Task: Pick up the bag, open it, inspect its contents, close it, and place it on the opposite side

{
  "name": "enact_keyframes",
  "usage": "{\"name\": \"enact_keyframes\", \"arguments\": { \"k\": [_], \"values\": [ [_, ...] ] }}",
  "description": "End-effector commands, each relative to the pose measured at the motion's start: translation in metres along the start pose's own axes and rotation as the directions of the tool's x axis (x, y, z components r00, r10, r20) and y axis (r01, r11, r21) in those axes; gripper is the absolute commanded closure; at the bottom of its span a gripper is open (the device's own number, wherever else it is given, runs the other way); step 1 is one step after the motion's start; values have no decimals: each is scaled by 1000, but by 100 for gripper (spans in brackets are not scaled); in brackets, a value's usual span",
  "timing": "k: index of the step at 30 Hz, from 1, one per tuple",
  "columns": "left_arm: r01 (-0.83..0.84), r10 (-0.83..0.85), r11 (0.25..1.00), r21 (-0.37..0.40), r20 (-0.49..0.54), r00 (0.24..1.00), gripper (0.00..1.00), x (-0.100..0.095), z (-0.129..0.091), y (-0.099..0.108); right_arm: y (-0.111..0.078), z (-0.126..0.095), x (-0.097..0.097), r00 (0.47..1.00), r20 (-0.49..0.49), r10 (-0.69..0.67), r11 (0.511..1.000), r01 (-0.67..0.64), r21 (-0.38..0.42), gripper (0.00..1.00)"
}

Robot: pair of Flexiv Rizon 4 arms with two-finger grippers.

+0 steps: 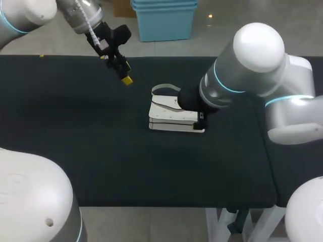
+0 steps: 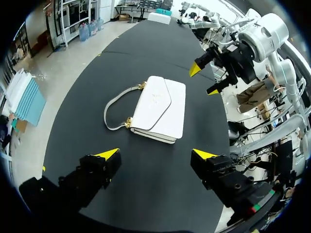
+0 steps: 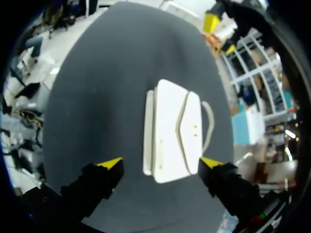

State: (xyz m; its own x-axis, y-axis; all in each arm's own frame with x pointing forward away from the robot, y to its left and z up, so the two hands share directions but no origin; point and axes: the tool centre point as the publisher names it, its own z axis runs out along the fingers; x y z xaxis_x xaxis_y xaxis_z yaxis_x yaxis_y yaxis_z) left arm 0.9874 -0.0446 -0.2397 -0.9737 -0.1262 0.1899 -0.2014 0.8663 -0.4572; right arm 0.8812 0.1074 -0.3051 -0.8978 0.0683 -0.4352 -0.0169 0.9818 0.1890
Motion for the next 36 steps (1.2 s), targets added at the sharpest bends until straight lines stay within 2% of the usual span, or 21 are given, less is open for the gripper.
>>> {"name": "enact_keyframes", "arguments": {
  "k": [1,5,9,10,11,12,22,27,28,31,32,34,36],
  "values": [
    [-121,115,991,49,113,987,0,9,15,2,5,9,1,1000,27,2,1000,-2,1,0],
    [-255,240,965,57,186,953,0,14,31,-1,7,13,3,998,55,-8,1000,9,-12,0],
    [-422,394,904,69,246,886,0,15,39,-8,5,19,5,997,74,0,1000,3,-29,0],
    [-433,406,900,46,273,872,0,15,42,-9,5,21,6,997,77,0,999,2,-32,0],
    [-433,416,901,8,268,869,0,13,45,-12,4,23,7,997,80,3,999,-1,-32,0],
    [-440,428,898,1,232,874,0,13,45,-12,4,25,7,997,83,6,1000,-3,-30,0],
    [-440,428,898,1,232,874,0,13,45,-12,-10,39,7,988,152,-3,1000,3,-3,0],
    [-569,544,820,53,236,805,0,13,53,-13,-16,49,1,977,210,-16,999,10,30,0],
    [-555,530,831,49,239,814,0,12,55,-14,-18,51,0,975,220,-23,999,17,31,0],
    [-596,568,801,58,241,787,0,11,58,-14,-20,56,-4,969,244,-42,999,34,39,0],
    [-613,583,787,71,237,777,0,11,59,-15,-21,58,-5,969,245,-42,999,34,40,2],
    [-618,587,783,72,242,772,0,11,61,-15,-22,60,-7,966,253,-47,998,36,48,24],
    [-634,604,770,72,237,761,0,11,63,-16,-23,61,-9,965,256,-51,998,39,49,38]
  ]
}}
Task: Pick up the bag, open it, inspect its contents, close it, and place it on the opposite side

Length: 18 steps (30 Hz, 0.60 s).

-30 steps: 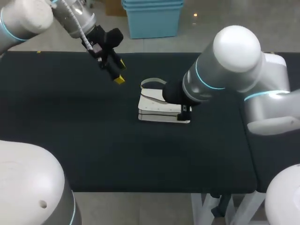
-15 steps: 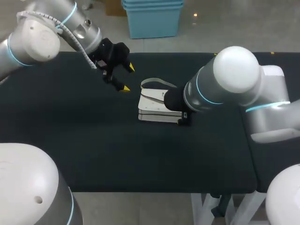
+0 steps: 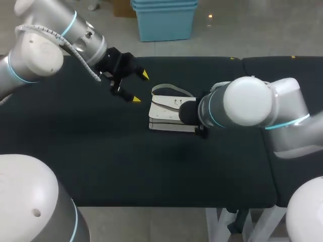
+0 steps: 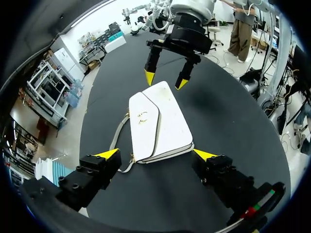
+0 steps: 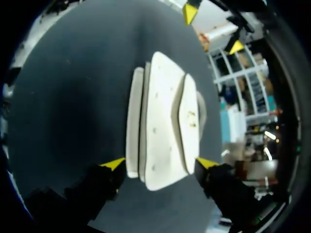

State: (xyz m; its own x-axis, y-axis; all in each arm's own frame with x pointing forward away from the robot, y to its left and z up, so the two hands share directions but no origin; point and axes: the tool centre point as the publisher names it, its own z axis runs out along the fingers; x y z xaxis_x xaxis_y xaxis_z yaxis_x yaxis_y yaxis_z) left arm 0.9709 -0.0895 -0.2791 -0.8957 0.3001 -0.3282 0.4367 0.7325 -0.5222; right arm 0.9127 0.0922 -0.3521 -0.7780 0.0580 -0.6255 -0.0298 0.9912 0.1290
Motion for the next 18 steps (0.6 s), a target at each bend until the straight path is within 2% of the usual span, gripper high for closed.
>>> {"name": "enact_keyframes", "arguments": {
  "k": [1,3,10,18],
  "values": [
    [-20,20,1000,20,0,1000,0,-1,7,3,2,10,1,999,41,-4,1000,3,3,44],
    [-43,43,999,23,-6,999,0,-1,10,2,1,12,-1,999,43,-6,1000,6,4,53],
    [-120,120,992,32,-2,993,0,-1,21,-2,-2,20,-3,999,49,-21,1000,21,18,69],
    [-165,165,985,44,10,986,0,-4,35,-6,-4,25,-1,999,48,-25,1000,24,17,71]
  ]
}}
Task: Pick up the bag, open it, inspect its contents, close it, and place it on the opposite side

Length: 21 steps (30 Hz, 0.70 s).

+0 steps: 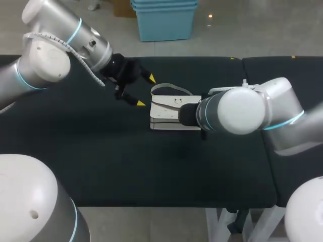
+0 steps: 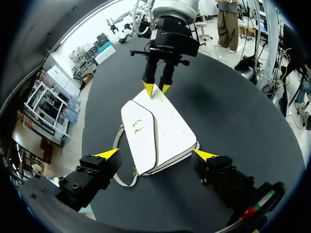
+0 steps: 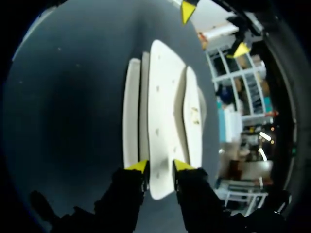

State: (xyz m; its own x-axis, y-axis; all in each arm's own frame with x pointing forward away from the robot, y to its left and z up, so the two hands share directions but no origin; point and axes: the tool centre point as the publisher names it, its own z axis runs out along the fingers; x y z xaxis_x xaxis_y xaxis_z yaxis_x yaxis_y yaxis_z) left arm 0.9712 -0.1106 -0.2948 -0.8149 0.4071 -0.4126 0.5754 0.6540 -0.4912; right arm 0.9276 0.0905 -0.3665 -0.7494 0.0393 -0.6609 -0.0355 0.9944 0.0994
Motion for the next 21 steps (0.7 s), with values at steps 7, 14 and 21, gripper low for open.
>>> {"name": "enact_keyframes", "arguments": {
  "k": [7,14,21],
  "values": [
    [-33,33,999,17,-6,999,0,-4,15,1,-3,7,2,1000,19,8,1000,-8,4,78],
    [-48,48,999,26,-15,999,0,-3,18,1,-7,6,1,998,54,15,1000,-15,2,99],
    [-55,56,998,36,-13,998,0,-3,21,1,6,5,6,997,71,-9,1000,10,-7,100]
  ]
}}
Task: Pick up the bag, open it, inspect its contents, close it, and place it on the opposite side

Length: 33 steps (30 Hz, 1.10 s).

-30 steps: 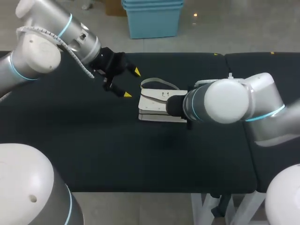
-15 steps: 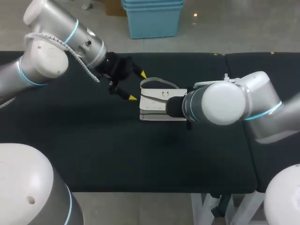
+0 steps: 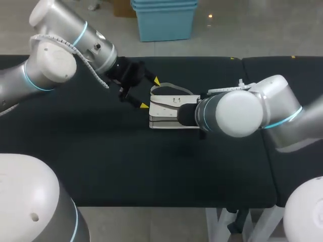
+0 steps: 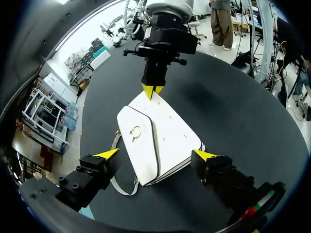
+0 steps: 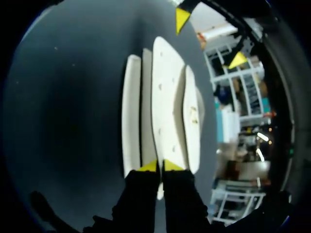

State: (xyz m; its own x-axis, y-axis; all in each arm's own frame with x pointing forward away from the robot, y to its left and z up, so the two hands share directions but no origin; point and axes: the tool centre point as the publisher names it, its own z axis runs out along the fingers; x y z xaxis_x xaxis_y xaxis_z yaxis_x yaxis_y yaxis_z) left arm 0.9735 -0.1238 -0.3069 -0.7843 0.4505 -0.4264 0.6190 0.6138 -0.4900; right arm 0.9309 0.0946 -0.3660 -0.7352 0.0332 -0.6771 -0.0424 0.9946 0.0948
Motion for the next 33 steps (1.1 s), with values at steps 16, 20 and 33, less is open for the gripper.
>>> {"name": "enact_keyframes", "arguments": {
  "k": [16,20,33],
  "values": [
    [-57,56,998,5,81,995,0,1,14,-1,6,-2,16,995,91,50,998,-55,44,100],
    [-57,56,998,5,81,995,0,1,14,-1,6,-2,16,995,91,50,998,-55,44,100],
    [-196,188,979,61,115,975,12,6,34,-3,6,-2,16,995,91,50,998,-55,44,100]
  ]
}}
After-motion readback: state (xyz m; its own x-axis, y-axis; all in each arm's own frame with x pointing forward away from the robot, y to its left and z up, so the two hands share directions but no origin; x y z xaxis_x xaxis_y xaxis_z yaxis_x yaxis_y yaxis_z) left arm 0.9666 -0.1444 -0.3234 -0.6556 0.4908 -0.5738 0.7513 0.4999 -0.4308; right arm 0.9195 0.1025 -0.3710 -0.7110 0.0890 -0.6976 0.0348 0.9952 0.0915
